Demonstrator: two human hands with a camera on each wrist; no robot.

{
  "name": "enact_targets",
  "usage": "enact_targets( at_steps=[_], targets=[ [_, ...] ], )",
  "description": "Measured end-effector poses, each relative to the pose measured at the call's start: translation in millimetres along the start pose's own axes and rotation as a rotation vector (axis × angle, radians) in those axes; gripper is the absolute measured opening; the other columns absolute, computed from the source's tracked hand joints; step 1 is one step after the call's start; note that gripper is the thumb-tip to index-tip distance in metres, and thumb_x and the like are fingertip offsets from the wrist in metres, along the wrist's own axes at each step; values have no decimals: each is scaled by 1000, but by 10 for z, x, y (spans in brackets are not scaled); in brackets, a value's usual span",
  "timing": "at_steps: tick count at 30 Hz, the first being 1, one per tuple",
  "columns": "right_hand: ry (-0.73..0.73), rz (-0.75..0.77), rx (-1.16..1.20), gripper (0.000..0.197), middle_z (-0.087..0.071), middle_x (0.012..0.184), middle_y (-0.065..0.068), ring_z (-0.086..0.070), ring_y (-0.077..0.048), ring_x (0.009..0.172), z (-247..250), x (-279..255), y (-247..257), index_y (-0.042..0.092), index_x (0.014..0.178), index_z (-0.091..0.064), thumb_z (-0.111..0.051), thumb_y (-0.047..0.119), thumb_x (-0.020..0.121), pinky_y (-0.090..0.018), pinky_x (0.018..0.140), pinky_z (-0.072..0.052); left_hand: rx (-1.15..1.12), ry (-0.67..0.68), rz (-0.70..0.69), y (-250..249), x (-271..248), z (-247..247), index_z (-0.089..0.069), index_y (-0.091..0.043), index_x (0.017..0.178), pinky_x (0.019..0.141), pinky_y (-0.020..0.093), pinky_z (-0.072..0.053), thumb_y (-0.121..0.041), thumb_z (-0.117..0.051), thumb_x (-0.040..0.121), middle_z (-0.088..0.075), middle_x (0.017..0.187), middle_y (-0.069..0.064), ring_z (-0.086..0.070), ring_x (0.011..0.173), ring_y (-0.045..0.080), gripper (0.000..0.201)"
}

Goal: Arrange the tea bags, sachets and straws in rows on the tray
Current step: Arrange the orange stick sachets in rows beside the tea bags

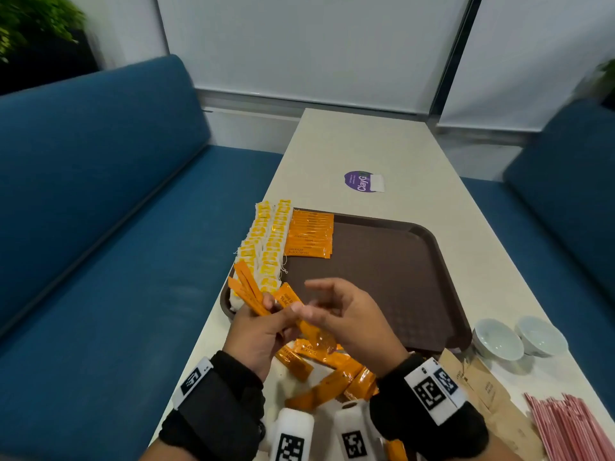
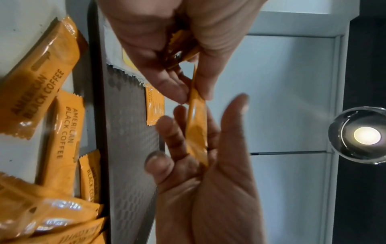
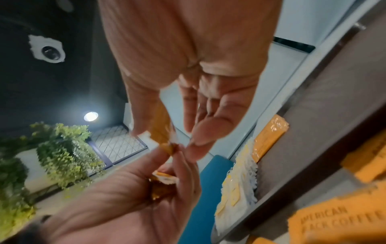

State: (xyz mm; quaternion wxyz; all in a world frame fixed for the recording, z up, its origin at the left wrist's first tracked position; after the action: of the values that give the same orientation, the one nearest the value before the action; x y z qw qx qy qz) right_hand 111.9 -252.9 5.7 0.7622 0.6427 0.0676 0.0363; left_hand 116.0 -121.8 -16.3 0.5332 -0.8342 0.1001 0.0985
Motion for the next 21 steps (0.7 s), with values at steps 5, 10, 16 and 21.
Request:
enact_targets(
  at_steps=[5,10,16,21],
  targets=[
    [10,-108,-62,10,-64,70,-2,-56,-5,51,61,190,22,10,86,-64,-69,3,82,-19,44,-44,21,-63,-18,0,119,69,-60,-16,69,54,30,-57,-8,-58,87,-62,63,0,-63,64,19,20],
    [-201,-142,-547,10,-70,88,-1,-62,-12,83,639,1022,-132,18,91,-70,-72,20,82,-31,85,-50,156,-69,155,188,137,298,-49,-9,67,48,27,-51,-44,-58,76,-48,52,3,-56,50,15,37],
    [-19,-294,-775,16,-66,107,-4,-60,-18,104,597,1686,-361,13,96,-69,-73,21,81,-31,92,-47,193,-16,225,239,58,408,-48,-9,79,51,29,-52,-58,-49,64,-48,47,5,-55,43,19,51],
    [26,-360,-863,26,-62,115,-4,-58,-20,109,439,1884,-451,13,100,-68,-74,28,80,-30,92,-45,216,0,230,218,57,469,-53,-6,86,56,32,-53,-61,-38,72,-52,51,8,-57,49,21,59]
  ],
)
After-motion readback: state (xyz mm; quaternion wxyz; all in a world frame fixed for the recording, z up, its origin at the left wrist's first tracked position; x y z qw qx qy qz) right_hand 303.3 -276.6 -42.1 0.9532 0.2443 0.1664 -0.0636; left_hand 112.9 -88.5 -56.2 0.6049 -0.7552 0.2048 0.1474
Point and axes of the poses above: each hand's wrist, its own x-axis towards the middle knuckle, its own z-axis out of the back of the hand, y = z × x, the point moved 6 cm from there along x, towards the middle knuckle
